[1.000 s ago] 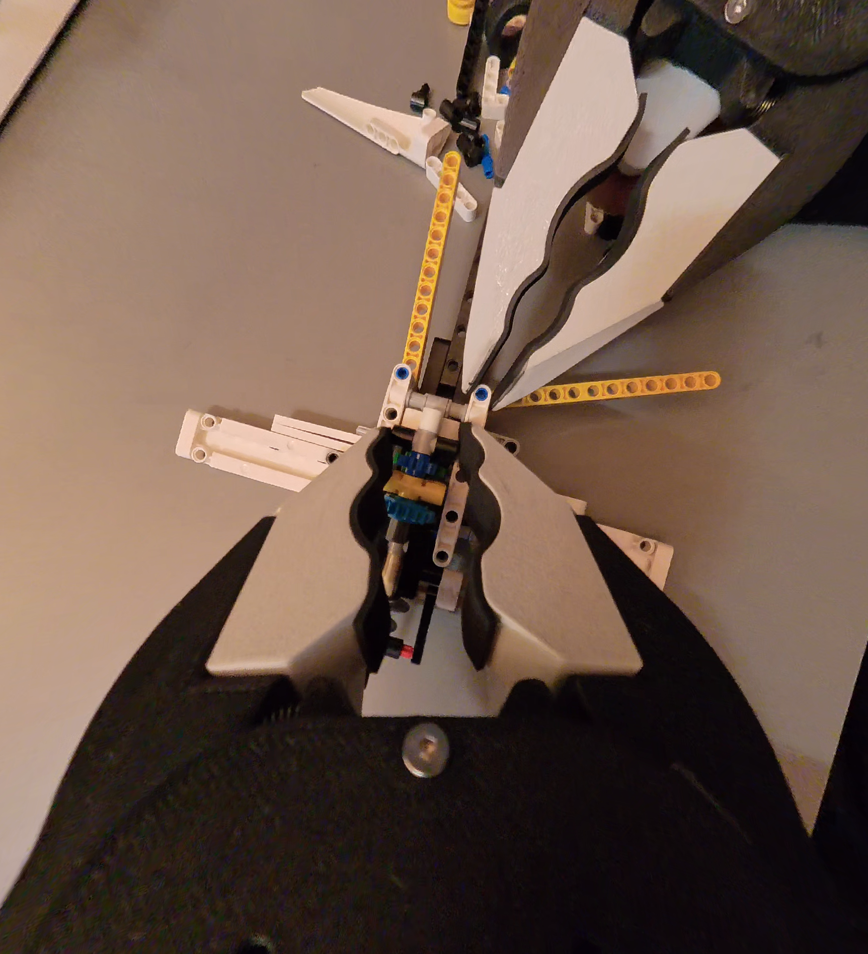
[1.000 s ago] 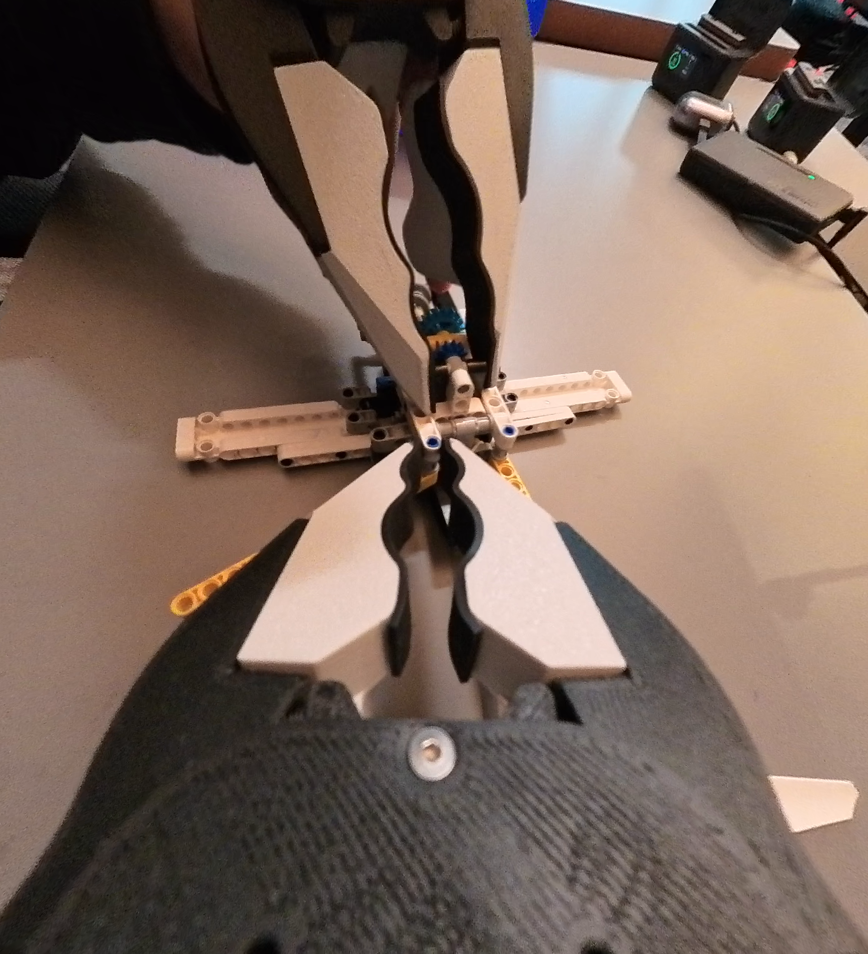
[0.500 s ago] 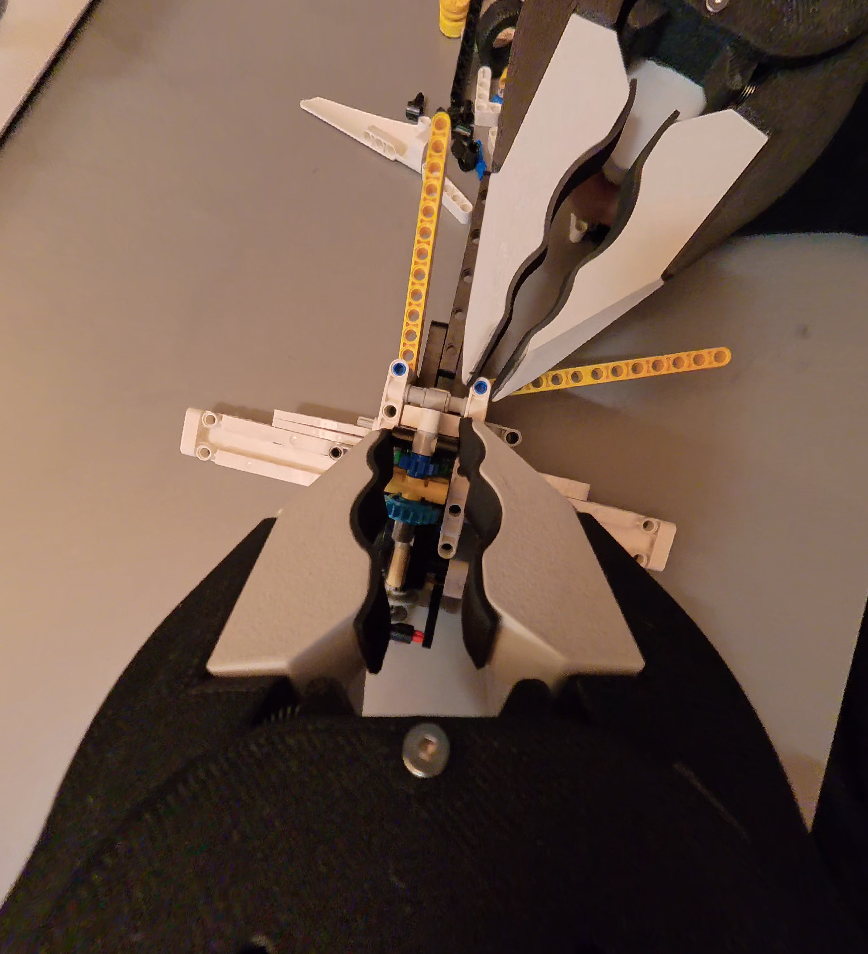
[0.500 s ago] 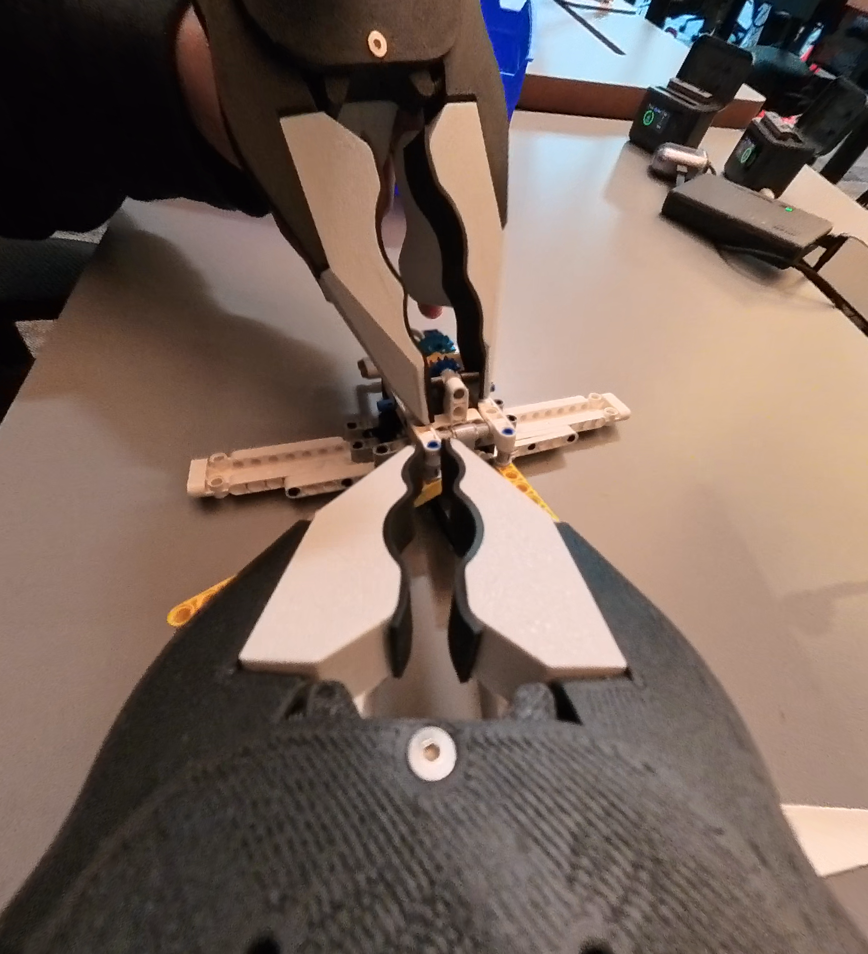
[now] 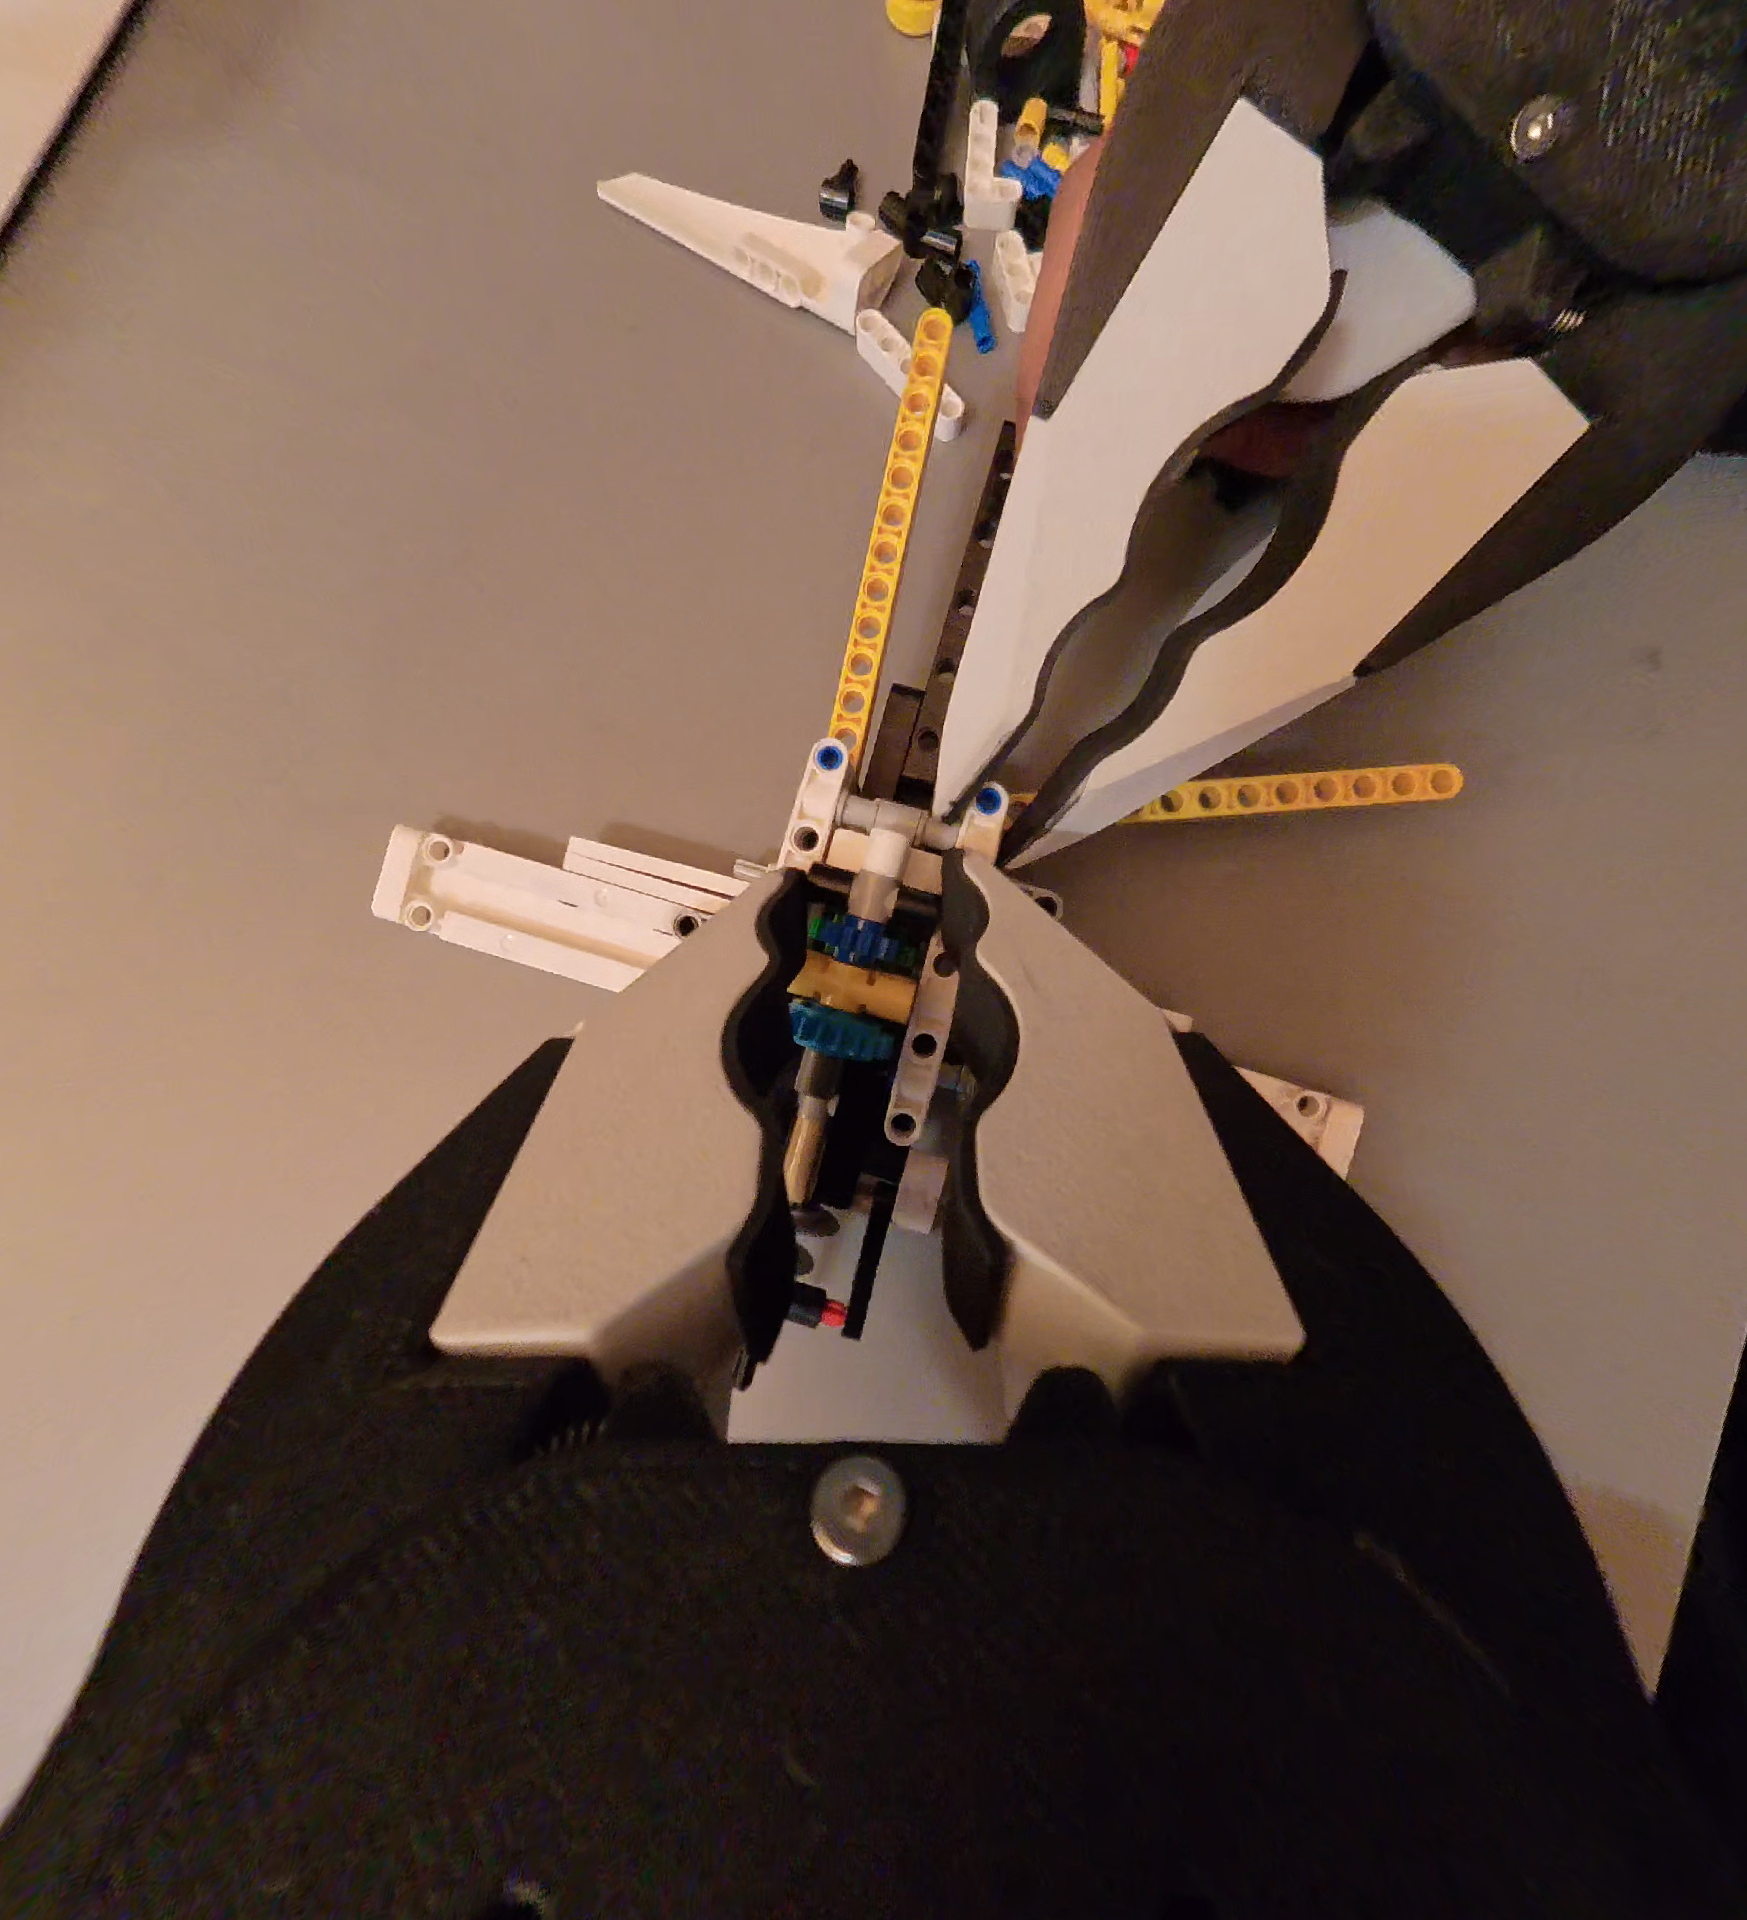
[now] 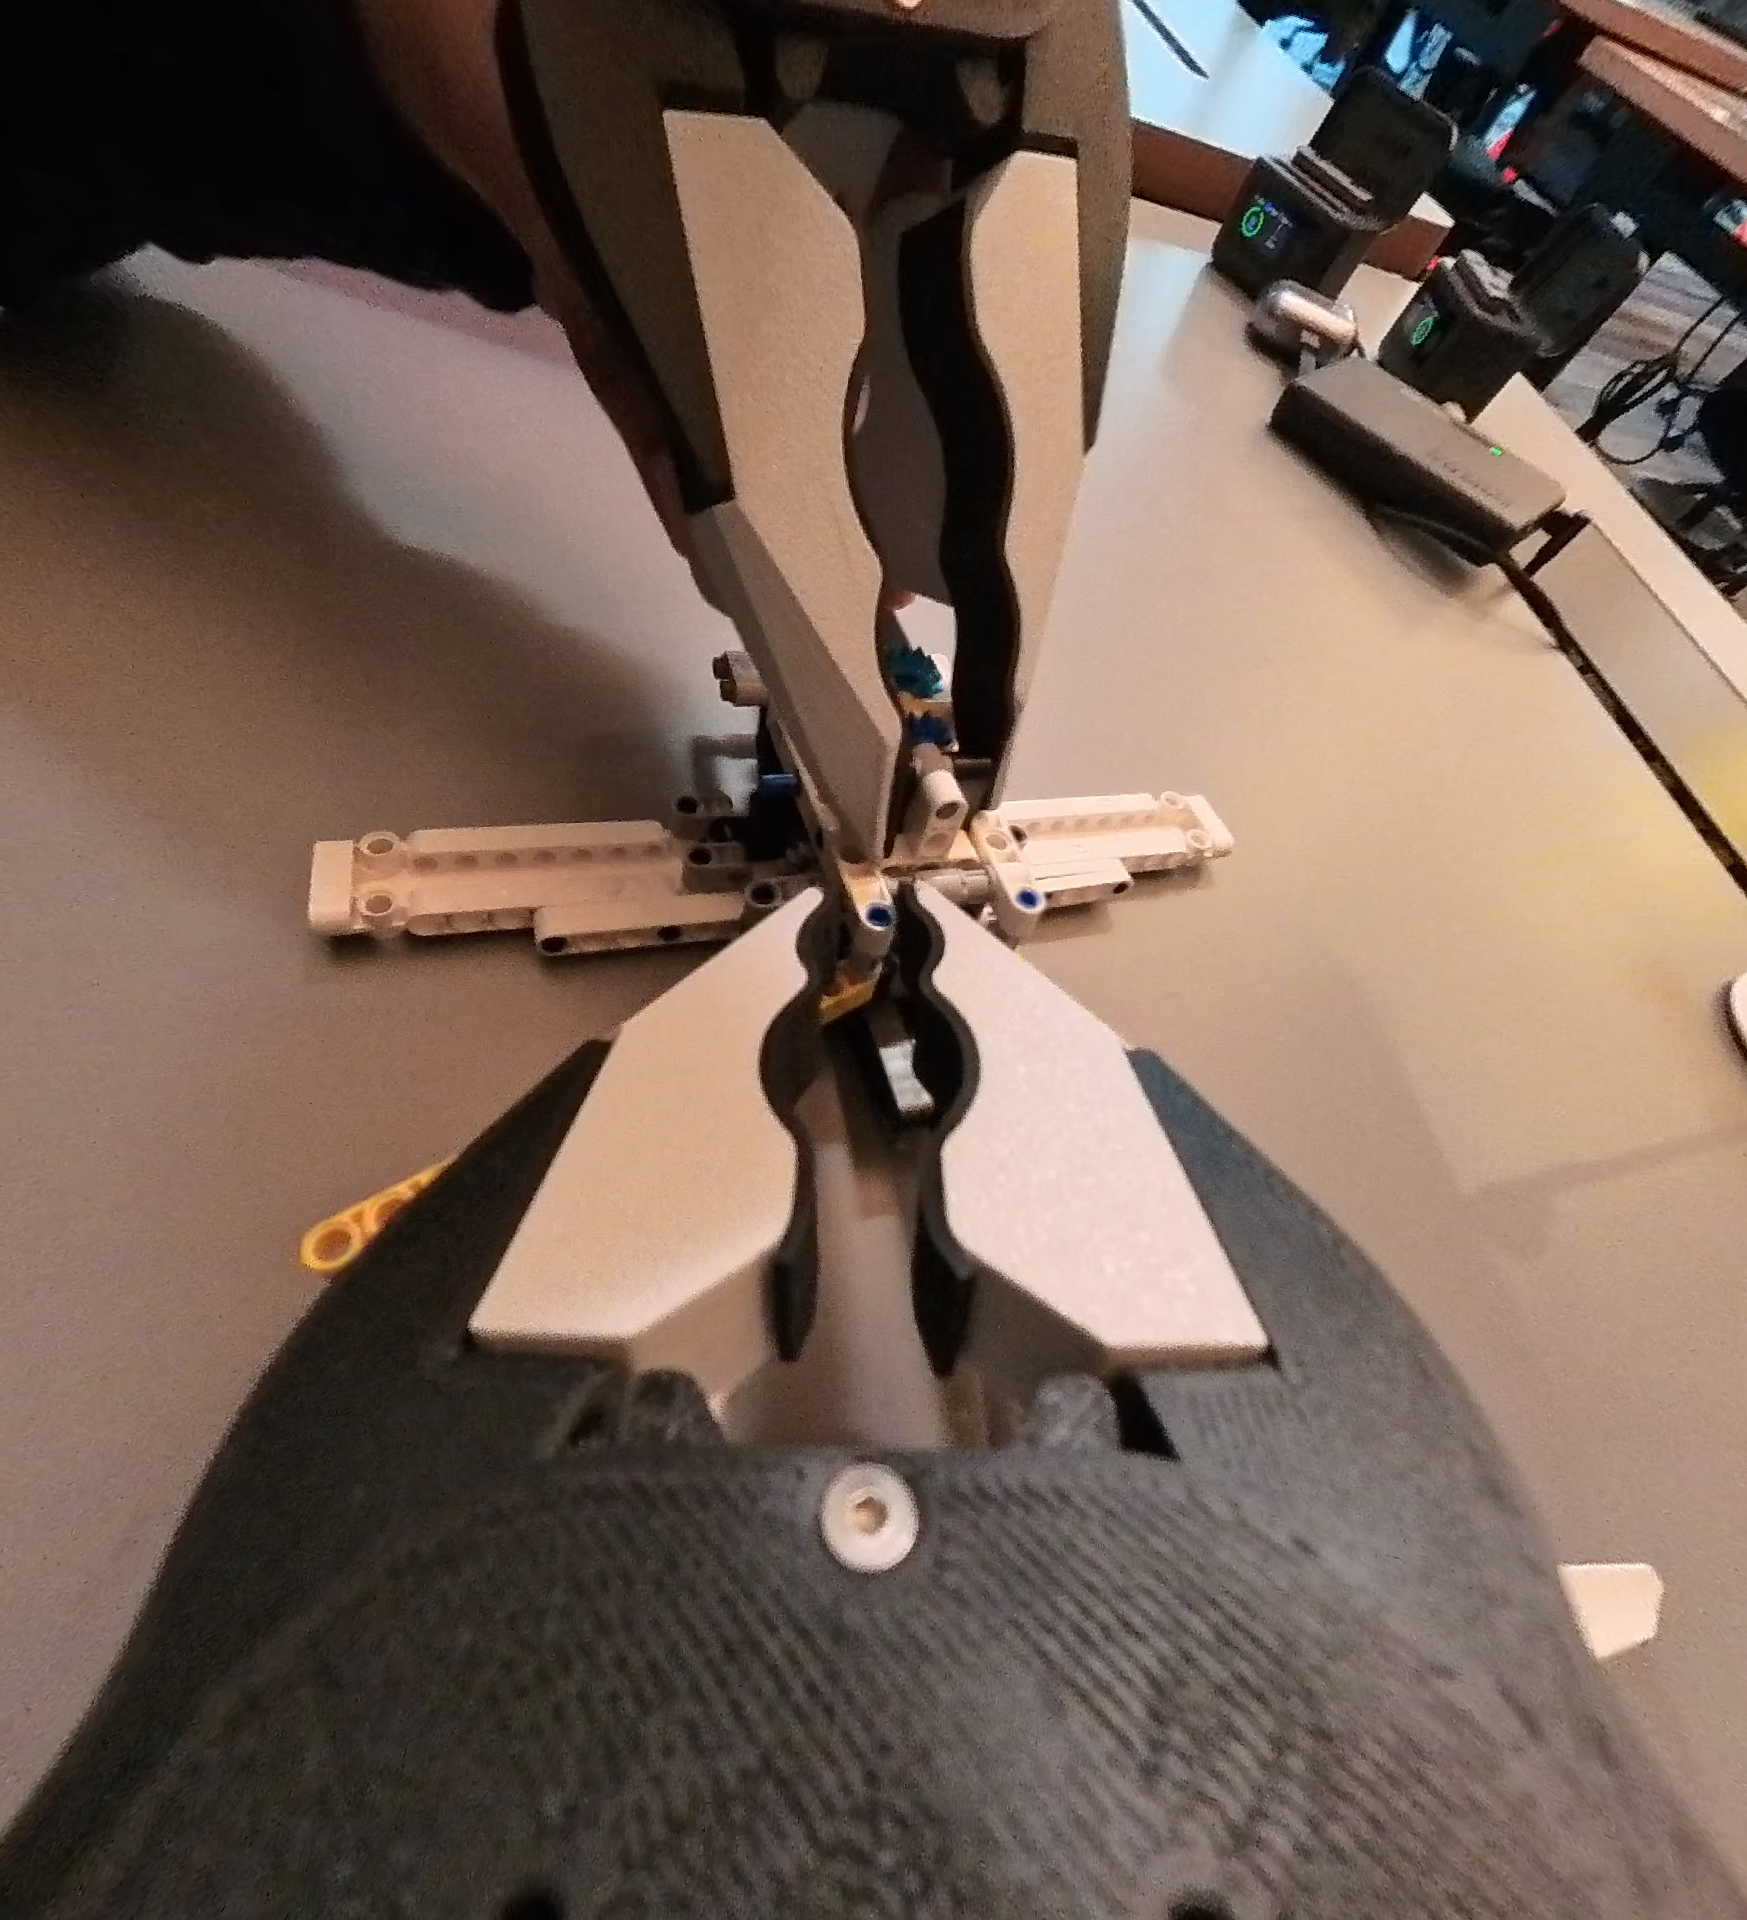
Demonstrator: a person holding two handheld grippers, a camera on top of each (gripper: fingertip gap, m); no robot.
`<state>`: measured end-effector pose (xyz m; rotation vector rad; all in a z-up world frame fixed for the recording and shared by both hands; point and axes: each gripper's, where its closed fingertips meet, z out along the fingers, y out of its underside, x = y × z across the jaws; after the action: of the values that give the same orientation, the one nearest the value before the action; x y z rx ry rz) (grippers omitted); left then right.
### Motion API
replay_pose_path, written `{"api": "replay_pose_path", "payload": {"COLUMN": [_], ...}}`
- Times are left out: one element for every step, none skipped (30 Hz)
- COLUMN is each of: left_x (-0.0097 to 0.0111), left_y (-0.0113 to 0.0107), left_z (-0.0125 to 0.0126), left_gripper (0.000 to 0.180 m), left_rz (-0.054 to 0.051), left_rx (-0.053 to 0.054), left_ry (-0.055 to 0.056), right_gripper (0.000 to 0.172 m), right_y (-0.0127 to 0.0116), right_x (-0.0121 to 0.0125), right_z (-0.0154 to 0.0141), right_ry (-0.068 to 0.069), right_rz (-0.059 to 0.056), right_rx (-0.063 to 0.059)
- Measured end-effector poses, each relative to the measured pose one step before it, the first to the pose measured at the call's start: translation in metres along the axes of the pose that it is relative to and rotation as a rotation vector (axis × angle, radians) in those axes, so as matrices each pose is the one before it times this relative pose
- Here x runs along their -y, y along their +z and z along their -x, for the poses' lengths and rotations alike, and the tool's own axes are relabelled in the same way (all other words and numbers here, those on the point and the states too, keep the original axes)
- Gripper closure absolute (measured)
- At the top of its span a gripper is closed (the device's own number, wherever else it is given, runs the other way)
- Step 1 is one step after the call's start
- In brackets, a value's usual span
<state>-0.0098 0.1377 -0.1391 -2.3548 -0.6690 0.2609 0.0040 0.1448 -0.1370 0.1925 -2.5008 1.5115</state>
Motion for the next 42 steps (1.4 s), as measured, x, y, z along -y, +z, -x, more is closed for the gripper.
{"api": "replay_pose_path", "payload": {"left_x": [0.00062, 0.00059, 0.00032, 0.00063, 0.00095, 0.00176, 0.00115, 0.00108, 0.00026, -0.00034, -0.00009, -0.00001, 0.00011, 0.00008, 0.00008, 0.00009, 0.00009, -0.00013, -0.00003, 0.00031, 0.00042, 0.00018, -0.0001, 0.0002, 0.00006, -0.0001, -0.00015, 0.00027, 0.00029, -0.00012, -0.00001, 0.00003, 0.00007, 0.00025, 0.00001, -0.00023, -0.00011, -0.00023, -0.00032, -0.00002, 0.00004, 0.00005], "left_y": [0.00041, 0.00042, 0.00048, 0.00025, 0.0005, 0.00014, 0.00037, 0.00043, 0.00008, -0.00025, -0.00021, -0.00005, 0.0, 0.00003, -0.00006, -0.00008, 0.0, -0.00015, -0.0001, 0.00006, 0.00016, 0.00001, -0.00005, 0.00002, -0.00009, -0.00003, -0.00007, 0.00011, 0.00005, -0.00001, 0.00003, -0.00001, 0.00002, -0.00006, -0.00023, -0.00025, -0.00022, -0.00007, 0.00001, -0.0001, -0.00019, -0.00041], "left_z": [0.00035, 0.00024, -0.00002, 0.00029, 0.00093, 0.0013, 0.00127, 0.00083, 0.00031, -0.00055, -0.00068, -0.00031, -0.00036, -0.00036, -0.00086, -0.00101, -0.00021, 0.00007, -0.00041, -0.00054, -0.00074, -0.00042, -0.00006, -0.00015, -0.00019, 0.00005, 0.00002, 0.00013, 0.00025, 0.00061, 0.00083, 0.00027, 0.00002, -0.00024, -0.00013, 0.00016, 0.00027, 0.00042, 0.00048, 0.00049, 0.0008, 0.00093], "left_gripper": [0.155, 0.155, 0.155, 0.155, 0.156, 0.158, 0.158, 0.159, 0.159, 0.159, 0.159, 0.159, 0.159, 0.159, 0.159, 0.159, 0.159, 0.159, 0.159, 0.159, 0.159, 0.159, 0.159, 0.159, 0.159, 0.159, 0.158, 0.159, 0.158, 0.158, 0.158, 0.158, 0.158, 0.158, 0.158, 0.157, 0.157, 0.157, 0.157, 0.156, 0.155, 0.153], "left_rz": [-0.0049, -0.0069, -0.004, -0.0033, -0.0028, -0.0026, 0.0009, -0.0066, -0.0064, -0.0055, -0.0063, -0.0024, 0.0021, 0.0046, 0.0027, 0.0001, -0.0007, 0.0012, 0.0032, -0.0004, -0.0037, -0.0029, -0.0035, -0.0056, -0.0035, -0.0034, -0.0024, -0.004, -0.0043, -0.0013, -0.0033, -0.0083, -0.0107, -0.011, -0.0088, -0.0057, -0.0029, -0.0003, 0.001, -0.0002, 0.0001, -0.0002], "left_rx": [0.0033, 0.0035, 0.0025, 0.0114, 0.0276, 0.0458, 0.0435, 0.0307, 0.0125, -0.0083, -0.0149, -0.0071, 0.004, 0.0085, 0.0012, -0.0053, -0.0004, 0.0065, 0.0031, 0.0015, -0.0027, -0.001, 0.0002, -0.001, 0.0006, -0.0018, -0.0041, -0.0048, 0.0004, 0.0113, 0.0139, 0.0062, -0.0004, -0.0038, -0.0042, -0.0024, -0.0003, 0.0018, 0.0038, 0.0056, 0.0089, 0.0106], "left_ry": [0.0068, -0.0013, -0.0176, -0.0191, -0.0045, 0.0267, 0.0306, 0.0213, 0.0083, -0.0076, -0.0173, -0.0087, 0.0052, 0.0108, 0.0057, -0.0021, 0.0009, 0.0127, 0.0042, 0.0021, -0.0049, -0.0054, -0.0003, -0.0035, -0.0005, -0.0052, -0.0075, -0.0062, -0.0013, 0.0014, 0.003, 0.0008, -0.0096, -0.0121, -0.0059, -0.0057, -0.0065, -0.0022, 0.0008, -0.0001, -0.0003, 0.0011], "right_gripper": [0.163, 0.163, 0.163, 0.164, 0.164, 0.166, 0.166, 0.166, 0.167, 0.166, 0.166, 0.166, 0.166, 0.167, 0.167, 0.167, 0.166, 0.167, 0.166, 0.167, 0.166, 0.166, 0.166, 0.166, 0.166, 0.167, 0.166, 0.166, 0.166, 0.166, 0.166, 0.166, 0.166, 0.166, 0.166, 0.166, 0.166, 0.167, 0.168, 0.167, 0.167, 0.166], "right_y": [-0.00044, -0.00039, -0.00046, -0.00029, -0.00007, 0.00013, -0.00026, -0.00044, -0.00045, -0.00041, -0.0001, -0.00006, -0.00006, -0.00019, -0.00027, -0.00017, 0.00007, -0.00006, -0.00007, -0.00031, -0.00047, -0.00056, -0.00025, -0.00002, -0.00008, 0.00005, 0.0002, 0.00003, -0.00006, -0.00012, 0.00011, -0.00025, -0.00099, -0.00235, -0.00399, -0.00552, -0.00623, -0.00604, -0.00524, -0.00402, -0.00273, -0.00157], "right_x": [-0.00021, -0.00033, -0.00037, -0.00023, 0.00013, 0.00047, 0.00012, 0.00002, 0.00024, 0.00008, 0.00009, 0.00012, 0.00003, -0.00005, 0.00009, 0.00017, 0.00015, -0.00007, -0.0001, -0.00013, -0.00011, -0.00005, 0.00002, 0.00011, 0.00004, 0.00017, 0.00017, 0.0001, 0.00006, -0.00025, -0.00044, -0.00034, -0.00029, -0.0001, 0.00051, 0.00157, 0.00208, 0.0018, 0.00116, 0.00124, 0.0021, 0.0027], "right_z": [-0.00015, -0.0004, -0.00024, -0.00004, 0.00048, 0.00054, 0.00001, 0.00002, 0.00045, 0.00073, 0.00099, 0.00097, 0.00073, 0.00057, 0.00087, 0.00186, 0.00202, 0.00016, 0.00007, 0.0004, 0.00048, 0.00059, 0.00042, 0.00028, 0.0004, 0.00028, -0.0001, -0.00041, -0.00073, -0.00111, -0.00162, -0.00157, -0.001, -0.00056, -0.00147, -0.00413, -0.00548, -0.00506, -0.00524, -0.00451, -0.0026, -0.00071], "right_ry": [0.0161, 0.0115, 0.0062, 0.0081, 0.0135, 0.0083, -0.0029, 0.0004, 0.0116, 0.005, -0.0025, 0.0005, -0.0043, -0.006, -0.0015, -0.0025, -0.0088, -0.0107, -0.006, -0.0048, -0.0008, -0.002, -0.0008, 0.0003, -0.013, -0.0052, 0.0114, 0.0192, 0.0198, -0.0003, -0.016, -0.0183, -0.0162, -0.0138, -0.0079, 0.0029, 0.0134, 0.0241, 0.0317, 0.0324, 0.0261, 0.0162], "right_rz": [-0.0001, -0.0016, 0.0006, 0.006, 0.0078, 0.0028, -0.0058, -0.0096, -0.0055, 0.0002, 0.0028, 0.0039, 0.0035, 0.0024, 0.0016, 0.0006, 0.0, 0.0034, 0.0049, 0.0012, -0.0036, -0.0055, -0.0039, -0.001, 0.0013, 0.0044, 0.0022, 0.0, 0.0041, 0.0076, 0.0062, 0.0024, -0.0034, -0.0098, -0.0172, -0.0252, -0.0326, -0.0334, -0.0257, -0.0191, -0.0192, -0.0198], "right_rx": [0.0085, 0.0056, 0.0038, 0.0037, 0.003, -0.0003, -0.0032, 0.0013, 0.009, 0.0082, 0.0052, 0.0029, -0.0002, 0.0002, 0.0052, 0.0113, 0.0103, -0.0003, 0.0005, 0.0039, 0.0068, 0.0072, 0.0035, 0.0011, -0.0019, -0.003, -0.0007, 0.0007, -0.0035, -0.0164, -0.0309, -0.0335, -0.0271, -0.0185, -0.0157, -0.0255, -0.0257, -0.017, -0.013, -0.0095, -0.0032, 0.0006]}}
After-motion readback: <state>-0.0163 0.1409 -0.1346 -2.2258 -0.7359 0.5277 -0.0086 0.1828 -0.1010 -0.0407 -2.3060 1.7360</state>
